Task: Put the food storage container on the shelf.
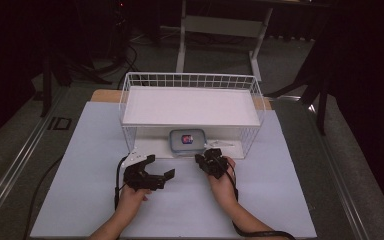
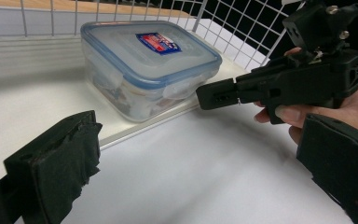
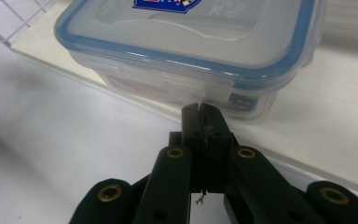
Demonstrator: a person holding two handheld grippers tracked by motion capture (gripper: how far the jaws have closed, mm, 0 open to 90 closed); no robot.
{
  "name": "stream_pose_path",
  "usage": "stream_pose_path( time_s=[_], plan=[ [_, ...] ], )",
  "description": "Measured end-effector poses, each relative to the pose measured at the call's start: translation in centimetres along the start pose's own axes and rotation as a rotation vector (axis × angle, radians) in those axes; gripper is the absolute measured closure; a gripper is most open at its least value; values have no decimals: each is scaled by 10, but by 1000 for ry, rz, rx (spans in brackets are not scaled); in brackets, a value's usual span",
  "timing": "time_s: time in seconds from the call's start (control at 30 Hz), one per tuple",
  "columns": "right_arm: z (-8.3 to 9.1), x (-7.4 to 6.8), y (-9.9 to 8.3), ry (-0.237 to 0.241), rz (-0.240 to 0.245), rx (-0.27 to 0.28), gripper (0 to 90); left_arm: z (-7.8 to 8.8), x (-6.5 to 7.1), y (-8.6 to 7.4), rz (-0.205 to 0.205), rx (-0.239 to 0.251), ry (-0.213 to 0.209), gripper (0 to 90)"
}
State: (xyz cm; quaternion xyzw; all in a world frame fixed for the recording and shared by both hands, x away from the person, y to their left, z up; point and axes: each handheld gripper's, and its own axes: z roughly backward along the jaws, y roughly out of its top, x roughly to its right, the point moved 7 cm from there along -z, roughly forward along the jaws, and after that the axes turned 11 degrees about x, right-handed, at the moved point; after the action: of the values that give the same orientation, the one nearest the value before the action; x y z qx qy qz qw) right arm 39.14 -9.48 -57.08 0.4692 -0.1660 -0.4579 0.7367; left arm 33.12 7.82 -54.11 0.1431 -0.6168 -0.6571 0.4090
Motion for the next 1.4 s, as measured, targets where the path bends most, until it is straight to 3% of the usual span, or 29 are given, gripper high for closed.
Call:
stream_pose_path(
  time_s=[0.43,0.77,1.0,1.13,1.27,1.4],
  plan=[
    [-16,-21,4,31,33,7,893,3,-4,0,-2,8,14,3],
    [-27,-19,11,12,36,10,879,4,-4,-1,-2,5,10,3],
    [-37,-23,18,18,23,21,880,6,-4,0,-9,6,12,3],
    [-40,-28,22,19,40,31,879,6,-4,0,-9,5,12,3],
    [-38,-29,20,24,29,23,869,6,-3,0,-19,2,11,3],
    [-28,-32,15,43,53,29,835,6,-3,2,-30,14,5,3]
  ],
)
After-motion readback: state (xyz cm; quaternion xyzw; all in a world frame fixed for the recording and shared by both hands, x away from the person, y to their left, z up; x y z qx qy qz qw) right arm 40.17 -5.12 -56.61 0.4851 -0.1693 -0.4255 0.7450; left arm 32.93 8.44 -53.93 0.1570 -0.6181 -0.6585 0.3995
